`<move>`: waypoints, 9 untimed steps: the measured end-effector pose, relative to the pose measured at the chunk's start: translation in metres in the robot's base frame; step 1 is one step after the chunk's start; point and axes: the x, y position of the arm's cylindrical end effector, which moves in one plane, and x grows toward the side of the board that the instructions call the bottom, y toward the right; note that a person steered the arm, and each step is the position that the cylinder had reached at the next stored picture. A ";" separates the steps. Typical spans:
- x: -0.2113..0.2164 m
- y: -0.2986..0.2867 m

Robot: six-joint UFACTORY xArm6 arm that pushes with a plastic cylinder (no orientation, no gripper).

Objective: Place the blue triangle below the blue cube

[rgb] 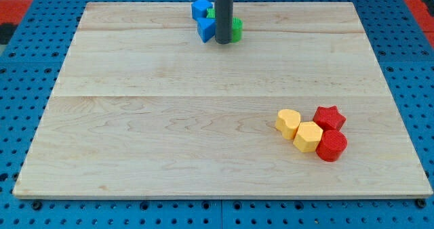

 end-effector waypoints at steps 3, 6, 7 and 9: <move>-0.026 0.034; 0.002 0.005; -0.014 0.012; -0.011 -0.022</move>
